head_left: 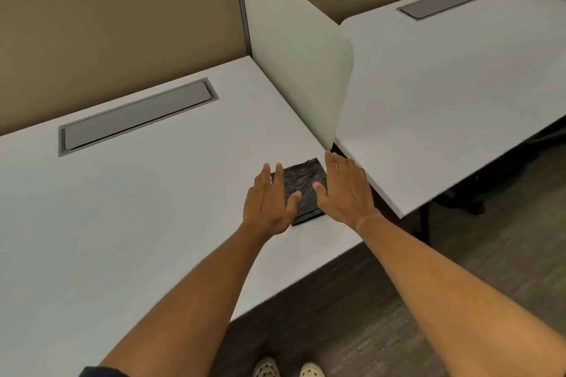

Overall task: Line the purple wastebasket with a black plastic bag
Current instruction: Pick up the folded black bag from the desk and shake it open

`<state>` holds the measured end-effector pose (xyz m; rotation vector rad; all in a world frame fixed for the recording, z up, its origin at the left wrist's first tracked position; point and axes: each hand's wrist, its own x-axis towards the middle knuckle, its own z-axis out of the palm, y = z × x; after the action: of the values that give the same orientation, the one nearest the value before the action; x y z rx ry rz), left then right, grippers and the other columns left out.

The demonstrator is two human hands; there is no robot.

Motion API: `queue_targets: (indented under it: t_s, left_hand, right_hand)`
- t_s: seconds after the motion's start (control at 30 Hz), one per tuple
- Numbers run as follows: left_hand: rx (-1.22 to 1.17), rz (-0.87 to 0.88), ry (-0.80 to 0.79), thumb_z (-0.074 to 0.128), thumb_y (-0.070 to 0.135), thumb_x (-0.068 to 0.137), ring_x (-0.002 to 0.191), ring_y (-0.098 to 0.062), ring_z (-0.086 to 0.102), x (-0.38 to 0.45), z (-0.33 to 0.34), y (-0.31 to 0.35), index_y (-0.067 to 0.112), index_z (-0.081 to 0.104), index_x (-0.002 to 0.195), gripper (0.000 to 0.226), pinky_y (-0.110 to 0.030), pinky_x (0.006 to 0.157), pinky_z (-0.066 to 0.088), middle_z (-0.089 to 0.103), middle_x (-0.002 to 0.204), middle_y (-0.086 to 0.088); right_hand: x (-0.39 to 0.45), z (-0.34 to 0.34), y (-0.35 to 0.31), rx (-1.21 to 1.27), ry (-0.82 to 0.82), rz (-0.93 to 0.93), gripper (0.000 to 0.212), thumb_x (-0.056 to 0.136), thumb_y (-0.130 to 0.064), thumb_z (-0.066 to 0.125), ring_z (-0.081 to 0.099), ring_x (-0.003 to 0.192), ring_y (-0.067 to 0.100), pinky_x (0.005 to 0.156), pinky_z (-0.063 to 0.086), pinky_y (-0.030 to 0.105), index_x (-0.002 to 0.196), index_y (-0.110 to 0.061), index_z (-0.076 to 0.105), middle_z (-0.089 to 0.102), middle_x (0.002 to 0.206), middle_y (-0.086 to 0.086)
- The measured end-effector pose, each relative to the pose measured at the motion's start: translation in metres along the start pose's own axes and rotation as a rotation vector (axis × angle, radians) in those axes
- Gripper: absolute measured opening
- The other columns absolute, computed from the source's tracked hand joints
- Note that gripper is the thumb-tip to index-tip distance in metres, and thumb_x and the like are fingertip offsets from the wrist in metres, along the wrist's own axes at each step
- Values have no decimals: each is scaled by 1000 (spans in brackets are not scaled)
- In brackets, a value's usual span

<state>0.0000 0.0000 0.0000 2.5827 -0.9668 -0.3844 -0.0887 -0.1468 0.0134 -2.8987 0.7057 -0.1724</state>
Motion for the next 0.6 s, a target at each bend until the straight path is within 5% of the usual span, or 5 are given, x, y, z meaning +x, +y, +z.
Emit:
queue_targets:
  t_s: [0.1, 0.43, 0.6]
  left_hand:
    - [-145, -103, -72, 44, 46, 96, 141, -33, 25, 14, 21, -8, 10, 14, 154, 74, -43, 109, 32, 24, 153, -18]
    - [-461, -288, -23, 53, 20, 95, 117, -29, 49, 44, 58, -18, 6, 35, 144, 55, -24, 91, 35, 48, 124, -15]
    - [-609, -436, 81, 59, 15, 91, 94, -27, 63, 53, 56, -14, 5, 35, 141, 56, -39, 91, 50, 66, 96, -14]
  right_hand:
    - [12, 25, 4, 25, -73, 81, 61, 93, -39, 49, 50, 116, 26, 91, 44, 39, 143, -8, 35, 52, 133, 11]
    - [31, 71, 12, 267, -211, 362, 42, 94, -30, 56, 51, 111, 29, 91, 48, 42, 129, -9, 49, 55, 119, 14]
    - [36, 77, 18, 354, -212, 423, 41, 92, -25, 60, 51, 112, 29, 94, 46, 47, 129, -10, 50, 53, 119, 14]
